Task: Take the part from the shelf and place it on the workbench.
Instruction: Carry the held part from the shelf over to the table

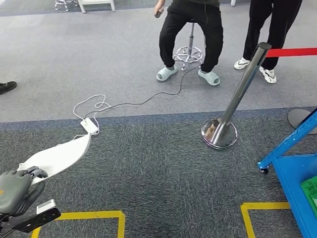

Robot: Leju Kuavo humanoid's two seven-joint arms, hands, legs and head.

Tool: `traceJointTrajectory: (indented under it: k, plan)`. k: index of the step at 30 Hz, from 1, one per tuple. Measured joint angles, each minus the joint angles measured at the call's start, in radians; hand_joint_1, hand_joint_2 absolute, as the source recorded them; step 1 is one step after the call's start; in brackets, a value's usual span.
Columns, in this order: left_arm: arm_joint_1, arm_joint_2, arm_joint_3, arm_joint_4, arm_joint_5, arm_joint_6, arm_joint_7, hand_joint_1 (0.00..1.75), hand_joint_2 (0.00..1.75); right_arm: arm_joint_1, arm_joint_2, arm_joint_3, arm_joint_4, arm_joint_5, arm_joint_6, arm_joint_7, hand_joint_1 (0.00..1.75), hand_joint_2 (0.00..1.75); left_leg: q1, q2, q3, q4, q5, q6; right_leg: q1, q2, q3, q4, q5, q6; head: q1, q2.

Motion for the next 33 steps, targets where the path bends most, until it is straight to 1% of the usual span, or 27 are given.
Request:
traceJointTrajectory:
  k: [1, 2, 3, 5, 6, 7, 9, 10, 11, 12, 13, 14, 16, 17, 18, 20, 21, 22, 24, 25, 26, 27, 28, 29, 31, 32, 33]
  plan:
    - [0.0, 0.003, 0.0, 0.0, 0.001, 0.0, -0.001, 1.75, 1.75, -0.001, 0.0, 0.0, 0.0, 0.0, -0.001, -0.001, 0.0, 1.75, -0.002, 0.015, 0.031, -0.056, 0.016, 0.005, 0.003, -0.008, 0.002, 0.001, -0.003, 0.004, 0.001, 0.0]
    - [0.0, 0.005, 0.0, 0.0, 0.001, 0.0, -0.001, 1.75, 1.75, -0.001, 0.0, 0.0, 0.0, 0.0, -0.002, -0.002, 0.0, 1.75, -0.004, 0.024, 0.048, -0.089, 0.022, 0.01, 0.005, -0.015, 0.004, 0.0, -0.005, 0.009, 0.001, 0.0]
    - [0.001, 0.006, 0.0, 0.0, 0.001, 0.0, -0.002, 1.75, 1.75, -0.001, 0.0, 0.0, 0.0, 0.0, -0.002, -0.003, 0.0, 1.75, -0.007, 0.021, 0.051, -0.099, 0.02, 0.017, 0.007, -0.023, 0.006, -0.001, -0.007, 0.014, 0.001, 0.0]
    - [0.005, 0.007, 0.0, 0.0, 0.001, 0.0, -0.002, 1.75, 1.75, -0.003, 0.0, 0.0, 0.0, 0.0, -0.003, -0.003, 0.0, 1.75, -0.007, 0.001, 0.05, -0.102, 0.023, 0.031, 0.005, -0.036, 0.012, -0.004, -0.01, 0.025, 0.001, 0.0]
    - [0.006, 0.008, 0.0, 0.0, 0.002, 0.0, -0.002, 1.75, 1.75, -0.004, 0.0, 0.0, 0.0, 0.0, -0.003, -0.003, 0.0, 1.75, -0.005, -0.008, 0.051, -0.104, 0.025, 0.037, 0.003, -0.025, 0.008, 0.007, -0.02, 0.031, 0.002, 0.0]
    - [0.006, 0.009, 0.0, 0.0, 0.002, 0.0, -0.002, 1.75, 1.75, -0.005, 0.0, 0.0, 0.0, 0.0, -0.003, -0.004, 0.0, 1.75, -0.003, -0.015, 0.053, -0.106, 0.027, 0.043, 0.002, -0.006, -0.005, 0.037, -0.039, 0.036, 0.005, 0.0]
    - [0.005, 0.01, -0.001, -0.001, 0.002, 0.0, -0.003, 1.75, 1.75, -0.004, 0.0, 0.0, 0.0, 0.0, -0.004, -0.004, 0.0, 1.75, 0.0, -0.031, 0.053, -0.106, 0.028, 0.051, 0.0, 0.043, -0.064, 0.16, -0.1, 0.042, 0.01, 0.0]
    - [0.005, 0.01, -0.002, -0.001, 0.002, 0.0, -0.003, 1.75, 1.75, -0.002, 0.0, 0.0, 0.0, 0.0, -0.004, -0.003, 0.0, 1.75, 0.0, -0.041, 0.053, -0.106, 0.028, 0.052, 0.0, 0.055, -0.1, 0.23, -0.127, 0.042, 0.011, 0.0]
    - [0.006, 0.01, -0.003, -0.001, 0.002, 0.0, -0.003, 1.75, 1.75, 0.0, 0.0, 0.0, 0.0, 0.0, -0.004, -0.003, 0.0, 1.75, -0.001, -0.052, 0.053, -0.106, 0.027, 0.053, 0.0, 0.059, -0.127, 0.278, -0.139, 0.042, 0.012, 0.0]
    - [0.006, 0.01, -0.004, 0.0, 0.002, 0.0, -0.004, 1.75, 1.75, 0.002, 0.0, 0.0, 0.0, 0.0, -0.004, -0.003, 0.0, 1.75, 0.0, -0.063, 0.053, -0.106, 0.027, 0.053, 0.0, 0.062, -0.138, 0.29, -0.131, 0.042, 0.012, 0.0]
    - [0.006, 0.01, -0.005, 0.0, 0.002, 0.0, -0.004, 1.75, 1.75, 0.002, 0.0, 0.0, 0.0, 0.0, -0.004, -0.003, 0.0, 1.75, 0.0, -0.075, 0.055, -0.105, 0.027, 0.052, -0.001, 0.064, -0.127, 0.26, -0.104, 0.04, 0.012, 0.0]
    - [0.006, 0.01, -0.007, 0.0, 0.002, 0.0, -0.004, 1.75, 1.75, 0.002, 0.0, 0.0, 0.0, 0.0, -0.004, -0.003, 0.0, 1.75, 0.002, -0.087, 0.056, -0.105, 0.026, 0.05, -0.003, 0.07, -0.1, 0.198, -0.066, 0.04, 0.012, 0.0]
    - [0.005, 0.01, -0.009, -0.001, 0.002, 0.0, -0.004, 1.75, 1.75, 0.0, 0.0, 0.0, 0.0, 0.0, -0.004, -0.003, 0.0, 1.75, 0.002, -0.109, 0.057, -0.102, 0.025, 0.041, -0.01, 0.108, -0.037, 0.062, -0.009, 0.039, 0.012, 0.0]
    - [0.005, 0.011, -0.01, -0.001, 0.002, 0.0, -0.004, 1.75, 1.75, 0.0, 0.0, 0.0, 0.0, 0.0, -0.004, -0.003, 0.0, 1.75, 0.002, -0.118, 0.055, -0.101, 0.025, 0.035, -0.012, 0.121, -0.018, 0.024, 0.003, 0.037, 0.012, 0.0]
    - [0.005, 0.012, -0.011, -0.001, 0.003, 0.0, -0.004, 1.75, 1.75, -0.001, 0.0, 0.0, 0.0, 0.0, -0.003, -0.003, 0.0, 1.75, 0.002, -0.128, 0.052, -0.101, 0.027, 0.029, -0.012, 0.129, -0.009, 0.007, 0.004, 0.033, 0.013, 0.0]
    - [0.009, 0.013, -0.01, -0.001, 0.003, 0.0, -0.004, 1.75, 1.75, -0.002, 0.0, 0.0, 0.0, 0.0, -0.001, -0.003, 0.0, 1.75, 0.006, -0.139, 0.048, -0.104, 0.031, 0.017, -0.009, 0.111, -0.008, 0.005, 0.007, 0.019, 0.012, 0.0]
    - [0.011, 0.014, -0.009, -0.001, 0.003, 0.0, -0.004, 1.75, 1.75, -0.003, 0.0, 0.0, 0.0, 0.0, 0.0, -0.004, 0.0, 1.75, 0.006, -0.127, 0.044, -0.098, 0.025, 0.013, -0.009, 0.102, -0.007, 0.003, 0.009, 0.011, 0.011, 0.0]
    - [0.013, 0.015, -0.008, -0.001, 0.003, 0.0, -0.004, 1.75, 1.75, -0.003, 0.0, 0.0, 0.0, 0.0, 0.001, -0.004, 0.0, 1.75, 0.005, -0.106, 0.033, -0.076, 0.009, 0.01, -0.009, 0.092, -0.006, 0.0, 0.011, 0.005, 0.008, 0.0]
    - [0.016, 0.016, -0.006, -0.001, 0.003, 0.001, -0.004, 1.75, 1.75, -0.002, -0.001, 0.0, 0.0, 0.0, 0.0, -0.005, 0.0, 1.75, 0.002, -0.057, -0.019, 0.032, -0.052, 0.005, -0.006, 0.071, -0.007, -0.002, 0.012, -0.004, 0.002, 0.0]
    - [0.017, 0.016, -0.006, -0.001, 0.003, 0.001, -0.004, 1.75, 1.75, 0.0, -0.001, 0.0, 0.0, 0.0, 0.0, -0.005, 0.0, 1.75, 0.003, -0.047, -0.054, 0.103, -0.084, 0.003, -0.004, 0.06, -0.007, -0.002, 0.011, -0.006, 0.001, 0.0]
    - [0.02, 0.015, -0.006, -0.001, 0.003, 0.001, -0.004, 1.75, 1.75, 0.002, -0.001, 0.0, 0.0, 0.0, 0.0, -0.005, 0.0, 1.75, 0.003, -0.042, -0.083, 0.16, -0.104, 0.002, -0.002, 0.048, -0.008, -0.002, 0.01, -0.007, 0.001, 0.0]
    - [0.022, 0.015, -0.006, -0.001, 0.003, 0.001, -0.004, 1.75, 1.75, 0.003, -0.001, 0.0, 0.0, 0.0, 0.0, -0.006, 0.0, 1.75, 0.003, -0.041, -0.096, 0.185, -0.104, 0.003, -0.001, 0.036, -0.008, -0.002, 0.009, -0.008, 0.001, 0.0]
    - [0.024, 0.014, -0.006, 0.0, 0.003, 0.001, -0.004, 1.75, 1.75, 0.003, -0.001, 0.0, 0.0, 0.0, 0.0, -0.006, 0.0, 1.75, 0.002, -0.04, -0.088, 0.172, -0.086, 0.004, 0.0, 0.024, -0.008, -0.002, 0.009, -0.008, 0.001, 0.0]
    - [0.025, 0.014, -0.006, -0.001, 0.003, 0.001, -0.004, 1.75, 1.75, 0.002, -0.001, 0.0, 0.0, 0.0, 0.0, -0.006, 0.0, 1.75, 0.002, -0.034, -0.061, 0.121, -0.054, 0.006, 0.0, 0.013, -0.006, -0.002, 0.008, -0.007, 0.001, 0.0]
    - [0.024, 0.014, -0.005, -0.001, 0.003, 0.002, -0.004, 1.75, 1.75, 0.0, -0.001, 0.0, 0.0, 0.0, 0.0, -0.006, 0.0, 1.75, -0.002, 0.008, 0.015, -0.018, 0.002, 0.012, 0.003, -0.005, -0.002, 0.0, 0.003, -0.001, 0.0, 0.0]
    - [0.024, 0.014, -0.004, -0.001, 0.002, 0.002, -0.004, 1.75, 1.75, -0.001, -0.001, 0.0, 0.0, 0.0, 0.0, -0.006, 0.0, 1.75, -0.005, 0.026, 0.042, -0.068, 0.015, 0.016, 0.006, -0.013, 0.0, 0.001, 0.001, 0.004, 0.0, 0.0]
    - [0.023, 0.015, -0.003, -0.001, 0.002, 0.002, -0.004, 1.75, 1.75, -0.001, -0.001, 0.0, 0.0, 0.0, 0.0, -0.005, 0.0, 1.75, -0.008, 0.036, 0.054, -0.094, 0.019, 0.02, 0.008, -0.022, 0.002, 0.001, -0.001, 0.009, 0.0, 0.0]
